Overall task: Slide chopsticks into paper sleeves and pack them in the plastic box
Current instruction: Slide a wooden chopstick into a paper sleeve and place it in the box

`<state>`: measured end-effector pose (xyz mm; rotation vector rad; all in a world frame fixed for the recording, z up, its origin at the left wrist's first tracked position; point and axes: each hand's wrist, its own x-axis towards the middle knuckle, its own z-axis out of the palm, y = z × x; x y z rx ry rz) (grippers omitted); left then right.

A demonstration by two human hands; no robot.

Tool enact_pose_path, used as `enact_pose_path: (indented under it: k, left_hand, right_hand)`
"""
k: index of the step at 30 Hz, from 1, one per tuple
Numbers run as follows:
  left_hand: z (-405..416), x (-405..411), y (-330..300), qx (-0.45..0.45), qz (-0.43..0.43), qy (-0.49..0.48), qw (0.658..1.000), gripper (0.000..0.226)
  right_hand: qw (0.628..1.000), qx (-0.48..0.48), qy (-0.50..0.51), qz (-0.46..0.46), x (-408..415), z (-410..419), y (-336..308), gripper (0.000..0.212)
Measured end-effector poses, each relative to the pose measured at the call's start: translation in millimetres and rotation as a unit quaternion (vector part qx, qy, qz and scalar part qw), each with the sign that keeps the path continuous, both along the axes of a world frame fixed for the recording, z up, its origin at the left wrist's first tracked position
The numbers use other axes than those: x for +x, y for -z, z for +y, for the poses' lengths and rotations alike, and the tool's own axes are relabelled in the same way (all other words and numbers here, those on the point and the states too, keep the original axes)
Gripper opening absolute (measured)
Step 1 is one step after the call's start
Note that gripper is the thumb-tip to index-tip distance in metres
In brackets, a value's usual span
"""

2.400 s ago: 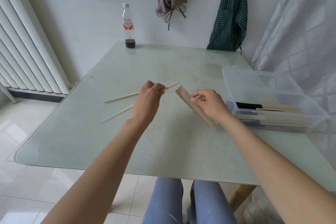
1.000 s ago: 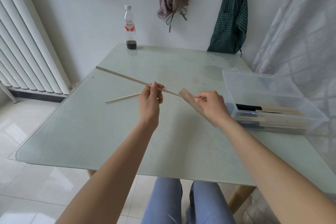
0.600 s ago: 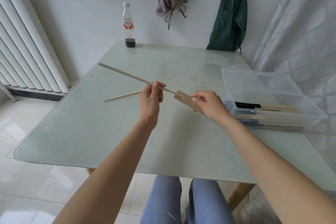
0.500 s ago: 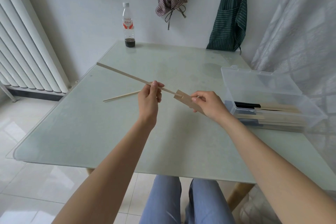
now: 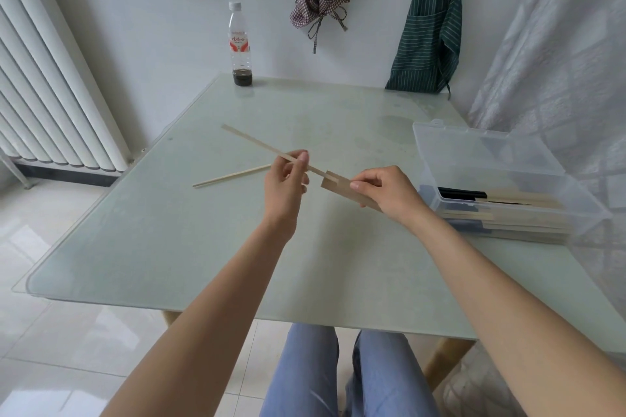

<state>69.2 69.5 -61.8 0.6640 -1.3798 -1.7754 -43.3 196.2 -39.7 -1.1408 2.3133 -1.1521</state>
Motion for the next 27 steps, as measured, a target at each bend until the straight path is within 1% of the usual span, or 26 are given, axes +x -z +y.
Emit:
enact_pose_path:
  k: [2,3,5,7,8,10,12,13,16,18,21,22,23,24,25,26,27]
  left_hand:
    - [-7.3,2.3,-2.4,0.036,0.020,-0.061,0.997,0.012]
    - [-9.3,3.4,-3.1,0.039,0.020,-0.071,0.997,0.014]
    - [-5.8,4.0,-3.6,0.013,-0.005,-0.038,0.999,0.015]
    - [1.9,4.3,-2.7,-0.027,-0.045,0.023,0.998,0.009]
    - [3.3,5.0,-2.4,-0.035,-0.054,0.034,0.997,0.007]
    - [-5.1,7.8,-4.8,-0.012,-0.038,-0.005,0.999,0.006]
    - [-19.4,12.2,-8.0,0.027,0.001,-0.068,0.997,0.010]
    - [-25.1,13.8,-8.6,0.032,0.012,-0.080,0.996,0.012]
    - [-29.1,11.4,-5.4,0.019,0.016,-0.060,0.998,0.014]
    - [-28.4,7.6,-2.5,0.029,0.021,-0.050,0.998,0.015]
    - [-38.6,4.9,6.2,0.043,0.022,-0.010,0.999,0.008]
    - [-44.2,3.6,9.1,0.024,-0.004,-0.001,1.000,0.003]
    - [-51.3,1.2,12.3,-0.020,-0.061,-0.011,0.998,0.004]
    - [-59.1,-0.8,15.0,-0.090,-0.147,-0.034,0.985,0.011]
    - [-67.4,-2.3,17.0,-0.177,-0.256,-0.061,0.948,0.020]
    - [-74.6,-3.7,17.5,-0.259,-0.369,-0.081,0.889,0.030]
    - [-80.3,-3.8,17.8,-0.320,-0.461,-0.091,0.823,0.037]
  right_hand:
    - [1.000,0.006,0.006,0.008,-1.2,2.1,0.2,0.015]
    - [1.000,0.002,0.009,0.009,-0.4,1.6,0.4,0.015]
    - [1.000,-0.008,0.011,0.007,2.7,-2.5,0.6,0.016]
    - [1.000,-0.010,0.007,0.003,7.4,-9.1,-1.4,0.017]
    - [1.000,-0.010,0.004,0.005,9.3,-12.0,-2.9,0.017]
    - [1.000,-0.008,0.002,0.016,9.4,-16.2,-5.1,0.017]
    - [1.000,-0.008,0.005,0.022,7.3,-18.6,-5.9,0.017]
    - [1.000,-0.006,0.005,0.022,6.5,-20.4,-5.2,0.017]
    - [1.000,-0.010,-0.003,0.009,9.4,-30.2,-1.1,0.017]
    - [1.000,-0.014,-0.005,0.005,9.8,-35.2,1.1,0.017]
    - [0.999,-0.024,-0.005,-0.027,-0.3,-37.9,7.8,0.016]
    - [0.999,-0.030,-0.002,-0.042,-5.1,-38.4,9.5,0.016]
    - [0.998,-0.033,0.002,-0.055,-9.9,-39.6,11.2,0.016]
    - [0.997,-0.035,0.008,-0.065,-13.1,-40.5,12.6,0.018]
    - [0.996,-0.037,0.018,-0.076,-15.9,-42.2,14.0,0.020]
    - [0.995,-0.041,0.029,-0.089,-19.1,-44.5,15.4,0.022]
    - [0.993,-0.047,0.040,-0.105,-21.0,-46.7,16.5,0.022]
